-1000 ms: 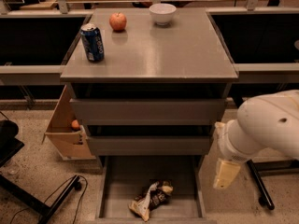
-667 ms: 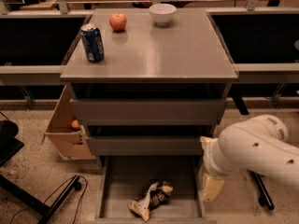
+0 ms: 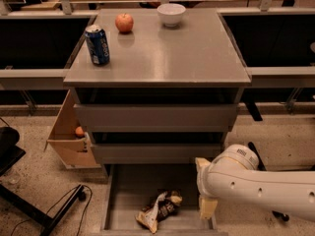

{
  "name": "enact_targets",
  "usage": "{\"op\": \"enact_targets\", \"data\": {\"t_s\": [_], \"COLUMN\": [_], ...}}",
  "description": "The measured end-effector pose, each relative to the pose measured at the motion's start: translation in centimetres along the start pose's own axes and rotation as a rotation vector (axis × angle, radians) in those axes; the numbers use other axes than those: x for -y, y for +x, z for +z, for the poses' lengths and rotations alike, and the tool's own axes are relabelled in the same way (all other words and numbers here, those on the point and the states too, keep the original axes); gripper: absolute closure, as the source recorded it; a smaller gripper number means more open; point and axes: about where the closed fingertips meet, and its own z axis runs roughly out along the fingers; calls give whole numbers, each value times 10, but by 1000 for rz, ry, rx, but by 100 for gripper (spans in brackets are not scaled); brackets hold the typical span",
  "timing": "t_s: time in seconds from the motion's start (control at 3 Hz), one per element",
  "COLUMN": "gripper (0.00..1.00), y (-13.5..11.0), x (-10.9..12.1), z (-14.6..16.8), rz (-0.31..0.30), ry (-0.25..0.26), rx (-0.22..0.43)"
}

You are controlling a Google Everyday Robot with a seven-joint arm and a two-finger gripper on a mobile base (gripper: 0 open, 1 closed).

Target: Pick brown chip bag from bottom drawer and place on counter

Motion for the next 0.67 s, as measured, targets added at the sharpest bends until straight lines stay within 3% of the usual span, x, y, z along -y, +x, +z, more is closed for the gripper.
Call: {"op": "enact_targets", "data": {"t_s": [0.33,0.67], "gripper": [0,0], "y": [0,-5], "x": [0,-7], "z": [0,25], "rz": [-1,-12], "ry": [0,-32], "rx": [0,7]}}
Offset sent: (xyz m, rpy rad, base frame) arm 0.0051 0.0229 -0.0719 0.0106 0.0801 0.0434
